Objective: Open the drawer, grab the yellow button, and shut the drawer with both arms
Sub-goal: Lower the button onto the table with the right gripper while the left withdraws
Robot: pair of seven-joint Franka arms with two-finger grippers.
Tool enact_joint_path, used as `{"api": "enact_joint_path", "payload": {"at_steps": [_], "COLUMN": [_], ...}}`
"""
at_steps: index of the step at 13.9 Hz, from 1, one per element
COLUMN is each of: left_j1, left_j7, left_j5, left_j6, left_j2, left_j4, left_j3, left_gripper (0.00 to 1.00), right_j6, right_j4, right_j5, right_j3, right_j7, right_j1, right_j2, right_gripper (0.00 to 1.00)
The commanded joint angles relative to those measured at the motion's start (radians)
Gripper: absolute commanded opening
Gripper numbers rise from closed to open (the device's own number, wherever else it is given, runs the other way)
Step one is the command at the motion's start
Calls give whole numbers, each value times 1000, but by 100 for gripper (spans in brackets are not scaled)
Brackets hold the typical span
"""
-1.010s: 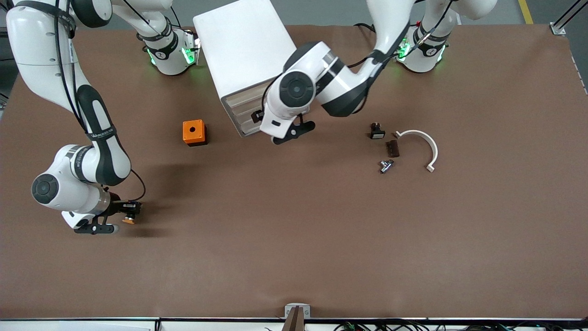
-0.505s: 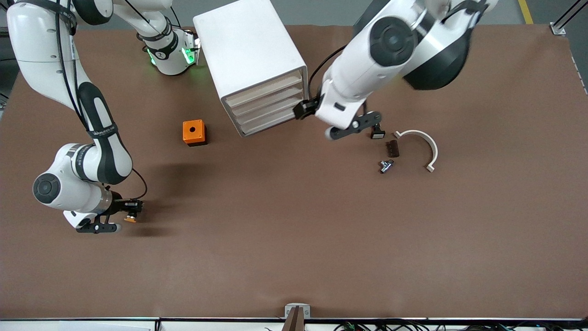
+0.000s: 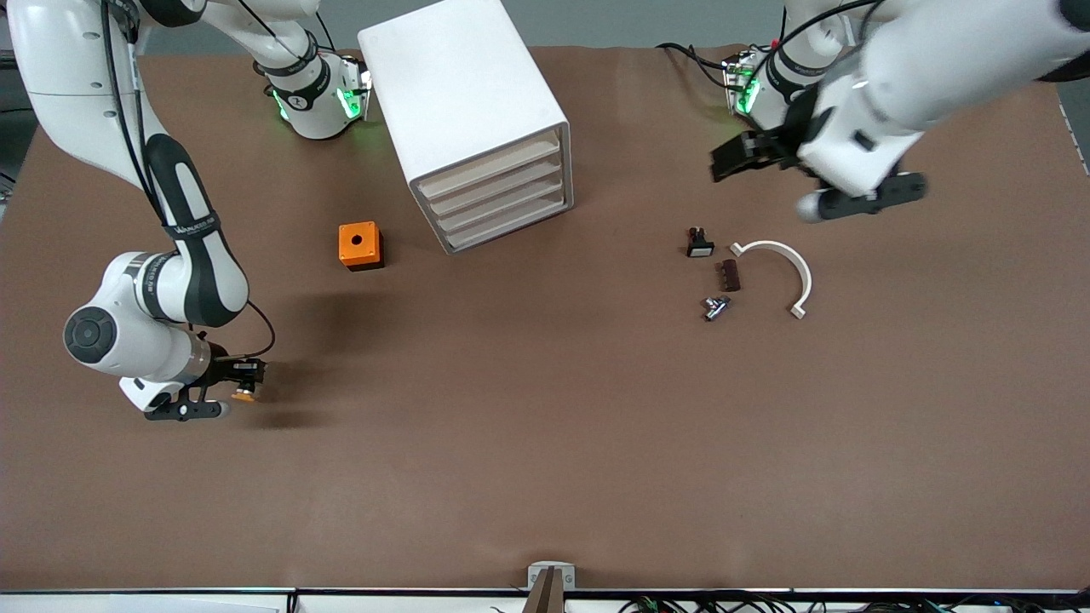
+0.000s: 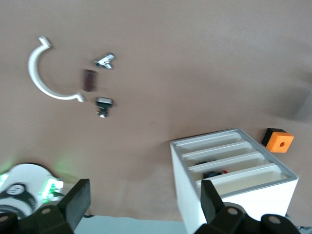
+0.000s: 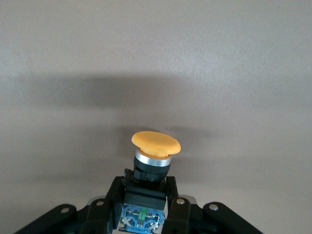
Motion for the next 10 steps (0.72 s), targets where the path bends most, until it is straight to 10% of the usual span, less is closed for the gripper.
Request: {"api": "enact_joint_path", "payload": {"at_steps": [1, 10], "left_j1": [71, 257], "left_j7": [125, 483], "left_j5": [84, 169], "left_j6": [-29, -54], "left_j2": [-39, -39], "left_j4": [-31, -102], "left_j3": [-9, 0], "left_gripper": [99, 99], "right_j6": [38, 38], "right_j4": [-70, -70], "right_j5": [-14, -21], "right_j3": [-5, -5], "right_j7": [-1, -73], "right_j1": [7, 2], "right_j2": [-39, -34], "right_gripper": [0, 1]}}
